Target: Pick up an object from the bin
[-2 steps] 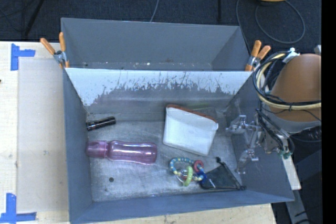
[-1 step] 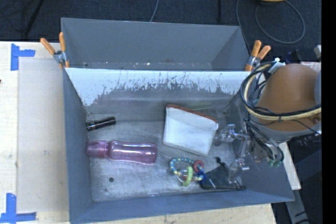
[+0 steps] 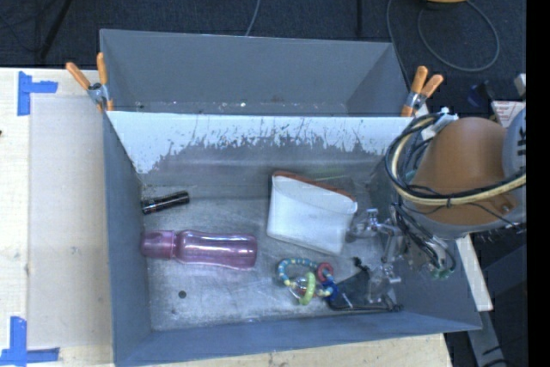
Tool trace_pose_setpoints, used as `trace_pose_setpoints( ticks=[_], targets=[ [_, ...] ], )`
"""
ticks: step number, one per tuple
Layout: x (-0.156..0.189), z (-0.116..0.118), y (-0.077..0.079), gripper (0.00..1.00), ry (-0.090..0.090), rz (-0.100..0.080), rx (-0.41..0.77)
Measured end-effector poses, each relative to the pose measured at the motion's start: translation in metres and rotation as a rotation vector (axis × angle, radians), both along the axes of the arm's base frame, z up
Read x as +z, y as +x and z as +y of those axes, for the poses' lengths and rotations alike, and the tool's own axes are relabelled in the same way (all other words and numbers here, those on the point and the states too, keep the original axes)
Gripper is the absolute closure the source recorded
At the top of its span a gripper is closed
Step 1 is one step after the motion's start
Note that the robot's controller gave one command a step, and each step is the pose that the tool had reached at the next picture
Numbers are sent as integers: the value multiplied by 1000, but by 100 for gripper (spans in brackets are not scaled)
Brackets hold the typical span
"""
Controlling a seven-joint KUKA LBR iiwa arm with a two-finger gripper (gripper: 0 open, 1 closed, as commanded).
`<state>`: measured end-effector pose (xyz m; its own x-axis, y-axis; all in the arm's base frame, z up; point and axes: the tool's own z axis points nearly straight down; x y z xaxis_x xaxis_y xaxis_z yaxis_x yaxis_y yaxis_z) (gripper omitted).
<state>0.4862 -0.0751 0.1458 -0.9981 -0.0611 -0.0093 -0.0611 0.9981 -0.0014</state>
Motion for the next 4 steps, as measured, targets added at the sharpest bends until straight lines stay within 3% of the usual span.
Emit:
trace_pose_setpoints(
  ticks=[1,2,3,4],
  targets=[
    [-51,11,-6,0,0,10,173],
    [-73,10,-3,0,-2,-3,259],
    [-73,5,-7,100,-4,0,495],
    [-73,5,-7,100,-4,0,495]
  ],
)
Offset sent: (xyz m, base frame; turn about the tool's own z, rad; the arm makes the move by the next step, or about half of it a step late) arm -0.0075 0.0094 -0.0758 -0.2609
